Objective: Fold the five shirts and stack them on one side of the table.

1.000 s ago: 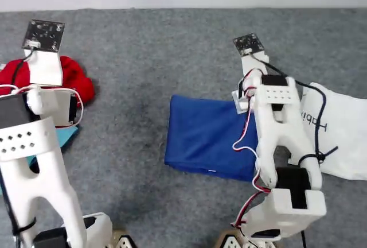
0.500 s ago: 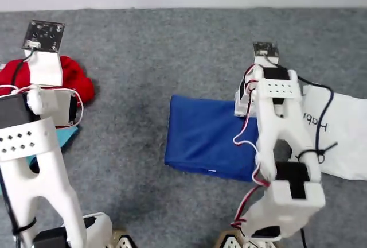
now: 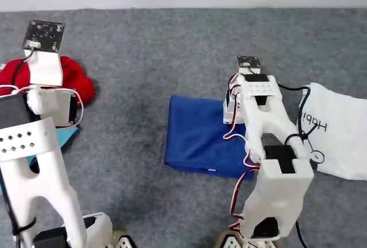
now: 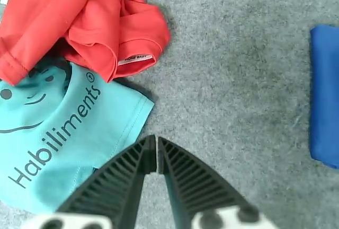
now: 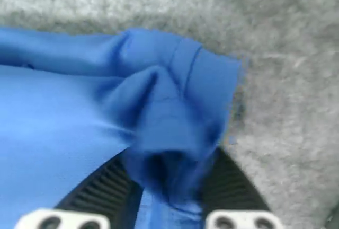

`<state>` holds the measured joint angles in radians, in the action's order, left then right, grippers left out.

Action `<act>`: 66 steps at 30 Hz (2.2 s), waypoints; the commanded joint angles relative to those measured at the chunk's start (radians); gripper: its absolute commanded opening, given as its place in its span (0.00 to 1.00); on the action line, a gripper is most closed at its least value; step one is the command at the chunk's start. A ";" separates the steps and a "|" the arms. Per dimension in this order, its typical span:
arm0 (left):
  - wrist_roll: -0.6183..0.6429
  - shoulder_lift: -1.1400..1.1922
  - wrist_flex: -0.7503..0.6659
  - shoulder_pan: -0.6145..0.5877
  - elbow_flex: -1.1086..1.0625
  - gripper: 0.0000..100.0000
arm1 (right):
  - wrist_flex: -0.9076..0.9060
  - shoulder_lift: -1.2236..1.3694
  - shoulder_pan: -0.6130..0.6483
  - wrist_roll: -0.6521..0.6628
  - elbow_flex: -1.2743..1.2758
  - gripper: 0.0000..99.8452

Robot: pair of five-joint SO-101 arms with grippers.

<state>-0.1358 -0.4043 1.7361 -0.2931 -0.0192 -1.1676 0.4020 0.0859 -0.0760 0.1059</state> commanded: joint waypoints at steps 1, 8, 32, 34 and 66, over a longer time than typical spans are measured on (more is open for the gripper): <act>-0.006 -0.035 -0.012 -0.005 0.004 0.01 | 0.018 -0.013 -0.021 0.080 -0.041 0.01; -0.006 -0.037 -0.012 -0.005 0.004 0.01 | 0.025 -0.028 -0.116 0.427 -0.209 0.01; -0.008 -0.038 -0.006 -0.005 0.005 0.01 | -0.067 0.326 -0.007 0.712 -0.931 0.26; -0.008 -0.038 -0.006 -0.005 0.007 0.01 | -0.154 0.303 -0.005 0.543 -0.977 0.26; -0.008 -0.040 -0.006 -0.005 0.010 0.01 | -0.426 0.143 0.105 -0.799 -0.654 0.52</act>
<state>-0.1358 -0.4043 1.7361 -0.2931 -0.0192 -1.6771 0.5324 0.1857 -0.8431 -0.5631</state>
